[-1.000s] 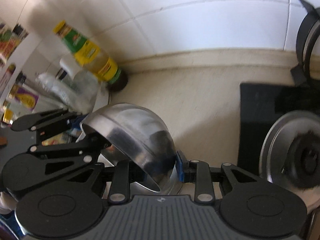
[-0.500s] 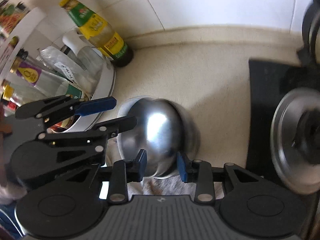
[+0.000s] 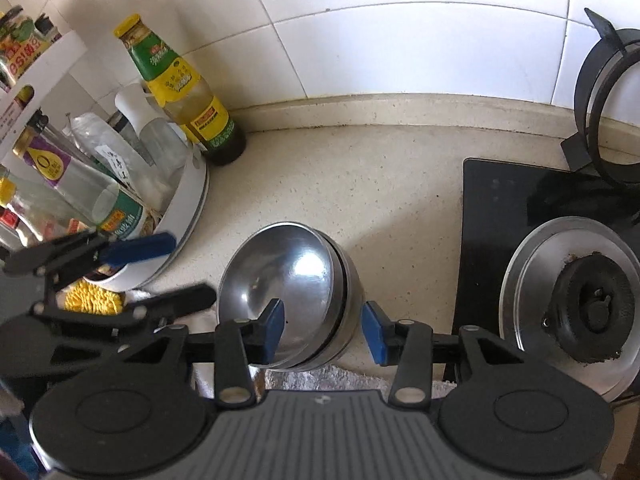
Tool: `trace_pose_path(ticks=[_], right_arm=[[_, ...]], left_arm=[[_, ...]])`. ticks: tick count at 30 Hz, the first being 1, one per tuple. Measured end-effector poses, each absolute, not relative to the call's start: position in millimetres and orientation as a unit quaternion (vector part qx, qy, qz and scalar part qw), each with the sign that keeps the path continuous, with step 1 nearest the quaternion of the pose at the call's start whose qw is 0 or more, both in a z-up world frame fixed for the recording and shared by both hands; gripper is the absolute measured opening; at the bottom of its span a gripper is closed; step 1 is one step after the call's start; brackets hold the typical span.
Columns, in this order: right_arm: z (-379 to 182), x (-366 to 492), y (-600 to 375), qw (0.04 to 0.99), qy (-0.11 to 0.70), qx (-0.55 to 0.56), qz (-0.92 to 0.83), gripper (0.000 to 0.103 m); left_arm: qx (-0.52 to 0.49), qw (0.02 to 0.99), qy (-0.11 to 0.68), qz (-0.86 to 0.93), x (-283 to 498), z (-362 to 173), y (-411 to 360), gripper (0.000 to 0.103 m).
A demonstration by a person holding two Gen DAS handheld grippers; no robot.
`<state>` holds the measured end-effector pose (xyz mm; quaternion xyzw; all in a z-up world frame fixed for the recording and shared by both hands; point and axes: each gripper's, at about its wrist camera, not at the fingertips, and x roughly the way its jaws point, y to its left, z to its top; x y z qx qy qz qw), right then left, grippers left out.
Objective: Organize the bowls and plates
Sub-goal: 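Lower the bowl onto the stacked bowls and open both grippers, then move both grippers around the rim of the stacked steel bowls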
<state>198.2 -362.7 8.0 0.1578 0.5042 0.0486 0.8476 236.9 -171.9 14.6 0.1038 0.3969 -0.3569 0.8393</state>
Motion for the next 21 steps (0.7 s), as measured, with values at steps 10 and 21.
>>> trace_pose_path(ticks=[10,21], right_arm=[[4.9,186.3,-360.0,0.844,0.505,0.173,0.051,0.069],[3.2,176.0,-345.1,0.844,0.506,0.175,0.043,0.071]], left_arm=[[0.117,0.839,0.370,-0.381,191.5,2.8,-160.4,0.083],[0.118,0.835,0.385,-0.375,183.8,-22.9,-153.3,0.085]])
